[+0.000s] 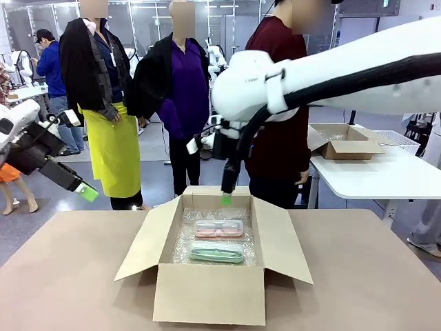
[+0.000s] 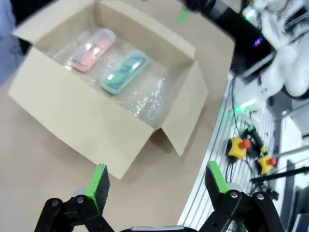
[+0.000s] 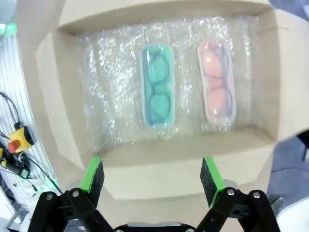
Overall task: Pack the glasses set securely to prepare it for shipping.
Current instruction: Position the Package Box on the left side of the table.
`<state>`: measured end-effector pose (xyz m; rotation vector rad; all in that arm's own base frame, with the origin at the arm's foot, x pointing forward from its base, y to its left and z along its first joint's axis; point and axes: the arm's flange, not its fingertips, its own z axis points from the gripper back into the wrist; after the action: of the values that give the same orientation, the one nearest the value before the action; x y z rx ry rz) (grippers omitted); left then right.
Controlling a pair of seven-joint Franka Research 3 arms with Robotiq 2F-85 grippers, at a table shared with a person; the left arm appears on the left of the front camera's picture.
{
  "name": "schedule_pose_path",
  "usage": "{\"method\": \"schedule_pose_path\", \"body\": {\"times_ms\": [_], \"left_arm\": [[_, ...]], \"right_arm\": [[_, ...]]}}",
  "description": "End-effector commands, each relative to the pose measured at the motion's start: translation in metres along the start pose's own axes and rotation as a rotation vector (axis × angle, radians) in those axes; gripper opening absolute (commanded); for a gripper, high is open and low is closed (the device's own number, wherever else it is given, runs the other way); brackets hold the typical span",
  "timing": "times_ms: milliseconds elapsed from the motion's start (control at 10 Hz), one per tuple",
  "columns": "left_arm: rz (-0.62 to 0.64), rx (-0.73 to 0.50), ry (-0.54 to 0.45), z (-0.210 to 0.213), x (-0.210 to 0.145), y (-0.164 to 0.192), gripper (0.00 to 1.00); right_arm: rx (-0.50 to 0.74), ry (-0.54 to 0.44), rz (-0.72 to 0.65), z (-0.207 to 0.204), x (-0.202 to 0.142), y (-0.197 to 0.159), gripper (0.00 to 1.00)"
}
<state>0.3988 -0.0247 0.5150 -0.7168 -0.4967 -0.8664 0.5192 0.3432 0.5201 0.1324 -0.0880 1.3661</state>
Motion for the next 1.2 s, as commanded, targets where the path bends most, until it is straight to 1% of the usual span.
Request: {"method": "schedule_pose_path", "body": {"times_ms": [0,100,200,300,400,500,600,1000,1100], "left_arm": [[0.136,-0.073,-0.086,-0.009,-0.008,0.037,1.00],[0.165,-0.056,-0.094,-0.017,-0.013,0.050,1.00],[0.197,-0.065,-0.118,-0.022,-0.015,0.063,1.00],[0.246,-0.078,-0.132,-0.026,-0.017,0.072,1.00],[0.247,-0.076,-0.135,-0.027,-0.017,0.074,1.00],[0.232,-0.078,-0.131,-0.027,-0.016,0.074,1.00],[0.263,-0.058,-0.119,-0.033,-0.026,0.075,1.00],[0.263,-0.058,-0.119,-0.033,-0.026,0.075,1.00],[0.271,-0.042,-0.108,-0.033,-0.023,0.077,1.00]], "right_arm": [[-0.017,-0.062,0.010,0.012,-0.068,0.027,1.00],[-0.020,-0.104,0.019,0.024,-0.094,0.035,1.00],[-0.013,-0.154,0.041,0.034,-0.119,0.045,1.00],[-0.040,-0.155,0.018,0.040,-0.137,0.054,1.00],[-0.040,-0.189,0.015,0.045,-0.150,0.062,1.00],[-0.019,-0.175,0.041,0.043,-0.151,0.067,1.00],[-0.027,-0.145,-0.010,0.054,-0.140,0.043,1.00],[-0.027,-0.145,-0.010,0.054,-0.140,0.043,1.00],[-0.016,-0.155,0.006,0.051,-0.145,0.045,1.00]]}}
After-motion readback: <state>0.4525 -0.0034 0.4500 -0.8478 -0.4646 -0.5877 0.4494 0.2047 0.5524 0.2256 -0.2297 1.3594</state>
